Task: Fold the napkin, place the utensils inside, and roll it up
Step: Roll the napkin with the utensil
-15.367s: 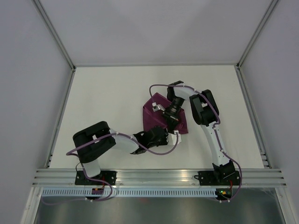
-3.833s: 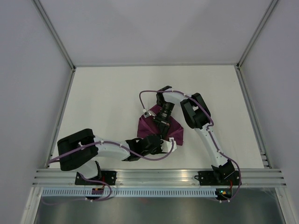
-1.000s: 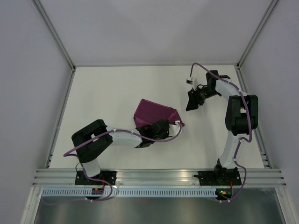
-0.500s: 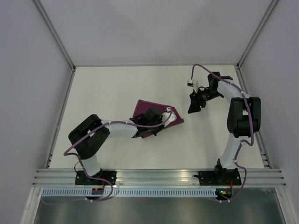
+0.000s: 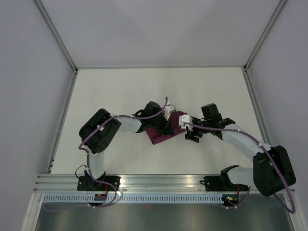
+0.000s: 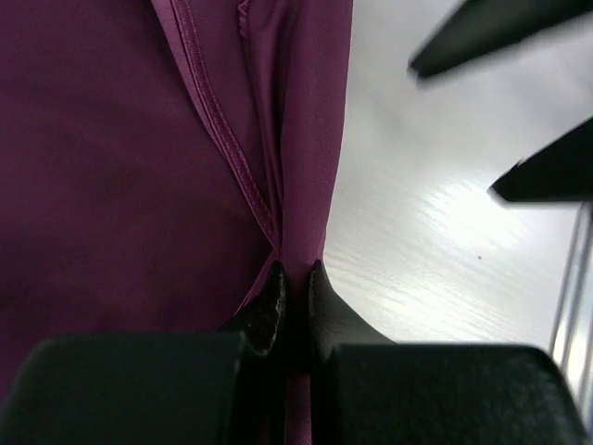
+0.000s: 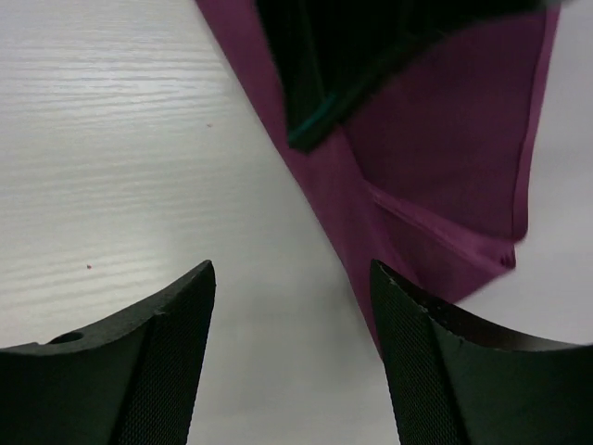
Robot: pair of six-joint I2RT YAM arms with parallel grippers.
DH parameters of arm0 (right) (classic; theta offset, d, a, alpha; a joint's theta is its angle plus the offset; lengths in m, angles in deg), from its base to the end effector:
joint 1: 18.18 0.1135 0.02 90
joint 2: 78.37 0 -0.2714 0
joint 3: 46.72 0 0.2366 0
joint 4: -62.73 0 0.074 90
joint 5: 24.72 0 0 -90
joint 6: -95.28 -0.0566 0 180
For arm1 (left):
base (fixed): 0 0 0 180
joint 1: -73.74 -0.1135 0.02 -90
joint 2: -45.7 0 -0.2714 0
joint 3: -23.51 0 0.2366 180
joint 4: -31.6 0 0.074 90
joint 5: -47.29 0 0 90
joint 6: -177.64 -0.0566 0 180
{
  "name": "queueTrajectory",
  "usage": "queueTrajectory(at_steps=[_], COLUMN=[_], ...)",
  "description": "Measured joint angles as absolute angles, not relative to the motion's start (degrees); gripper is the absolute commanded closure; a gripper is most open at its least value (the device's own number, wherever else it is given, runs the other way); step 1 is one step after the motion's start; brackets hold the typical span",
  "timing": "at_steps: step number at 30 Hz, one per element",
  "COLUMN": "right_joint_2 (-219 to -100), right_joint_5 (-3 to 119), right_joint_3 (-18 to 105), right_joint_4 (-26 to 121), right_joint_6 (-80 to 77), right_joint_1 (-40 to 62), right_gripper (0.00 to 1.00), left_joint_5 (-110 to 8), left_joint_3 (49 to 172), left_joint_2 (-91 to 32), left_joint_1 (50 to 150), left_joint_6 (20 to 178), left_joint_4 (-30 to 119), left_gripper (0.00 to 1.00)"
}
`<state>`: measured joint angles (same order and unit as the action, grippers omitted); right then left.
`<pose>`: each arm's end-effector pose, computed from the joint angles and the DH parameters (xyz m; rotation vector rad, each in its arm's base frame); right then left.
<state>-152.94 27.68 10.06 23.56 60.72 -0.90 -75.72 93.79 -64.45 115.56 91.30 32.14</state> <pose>0.2169 0.1036 0.2032 -1.5808 1.7479 0.5270 0.2683 -0.2814 0.1379 1.0696 2.1106 -1.0593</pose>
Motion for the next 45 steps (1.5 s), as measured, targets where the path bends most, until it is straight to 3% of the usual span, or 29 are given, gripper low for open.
queueTrajectory(at_steps=[4, 12, 21, 27, 31, 34, 38, 45], right_joint_2=[-149.4, -149.4, -149.4, -151.1, -151.7, -152.7, -154.2, -157.4], right_joint_5=[33.5, 42.3, 47.7, 50.3, 50.3, 49.6, 48.9, 46.8], right_joint_3=[1.4, -5.6, -9.9, -10.9, -11.0, -10.4, -7.2, -0.5], right_joint_4=[34.1, 48.6, 53.9, 57.9, 57.9, 56.5, 51.7, 41.8], right_joint_6=[62.5, 65.7, 68.7, 70.7, 71.7, 72.3, 73.3, 74.7], right_joint_1=[9.1, 17.5, 24.2, 26.0, 26.6, 26.8, 27.0, 26.9], right_gripper=[0.26, 0.27, 0.28, 0.36, 0.49, 0.66, 0.74, 0.80], left_joint_5=[-82.3, -92.2, -99.2, -102.6, -104.7, -105.3, -105.4, -102.5], left_joint_3=[94.4, 94.6, 95.8, 97.0, 98.7, 99.1, 99.0, 98.1], left_joint_2=[-66.9, -69.9, -72.5, -73.8, -75.2, -75.5, -75.3, -73.0], left_joint_1=[114.4, 113.4, 112.3, 112.0, 111.4, 110.9, 110.7, 110.9], left_joint_6=[95.1, 100.0, 101.8, 101.9, 101.8, 101.7, 101.2, 99.3], left_joint_4=[30.4, 30.1, 32.8, 36.1, 38.9, 40.1, 41.2, 44.1], left_gripper=[0.98, 0.98, 0.98, 0.98, 0.92, 0.87, 0.82, 0.76])
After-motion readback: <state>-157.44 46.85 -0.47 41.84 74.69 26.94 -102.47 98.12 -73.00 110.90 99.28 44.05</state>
